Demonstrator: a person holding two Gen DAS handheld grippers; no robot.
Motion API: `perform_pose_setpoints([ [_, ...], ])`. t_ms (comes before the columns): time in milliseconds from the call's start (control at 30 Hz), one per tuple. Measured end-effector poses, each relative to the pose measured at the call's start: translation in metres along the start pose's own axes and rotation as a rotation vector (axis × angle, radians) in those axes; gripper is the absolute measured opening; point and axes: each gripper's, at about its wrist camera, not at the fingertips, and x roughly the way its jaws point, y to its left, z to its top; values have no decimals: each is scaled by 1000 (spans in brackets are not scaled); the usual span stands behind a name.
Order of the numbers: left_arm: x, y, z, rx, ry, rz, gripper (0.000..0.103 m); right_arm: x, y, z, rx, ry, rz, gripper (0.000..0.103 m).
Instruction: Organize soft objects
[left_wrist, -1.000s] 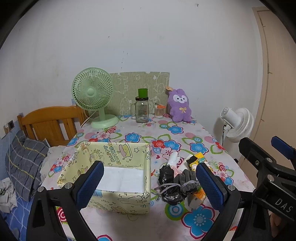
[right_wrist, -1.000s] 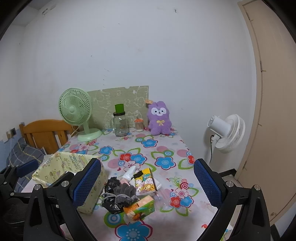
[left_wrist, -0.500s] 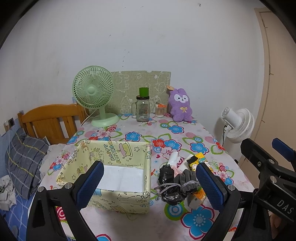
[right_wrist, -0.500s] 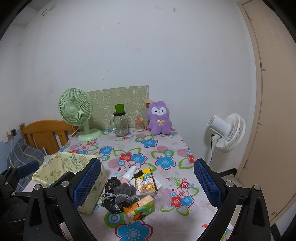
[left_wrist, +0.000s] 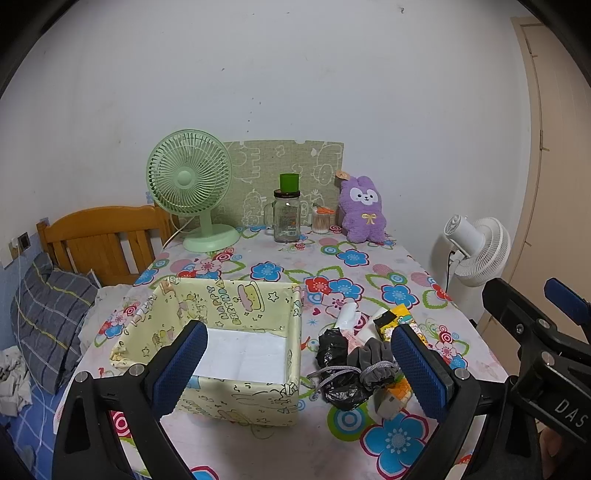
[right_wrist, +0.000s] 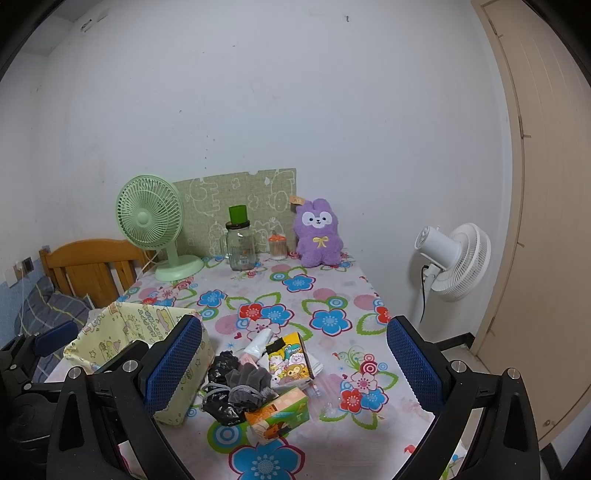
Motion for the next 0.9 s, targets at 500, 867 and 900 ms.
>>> perform_pose_setpoints([
  [500,13,-15,-2,5,15,-3,100,12,-9,-4,1,15,6,101],
  [867,34,-43,-10,34,57,-43,100,34,-27,-11,-1,58,13,97],
  [900,37,-45,-11,33,66,-47,100,36,-29,-12,0,61,17,96],
])
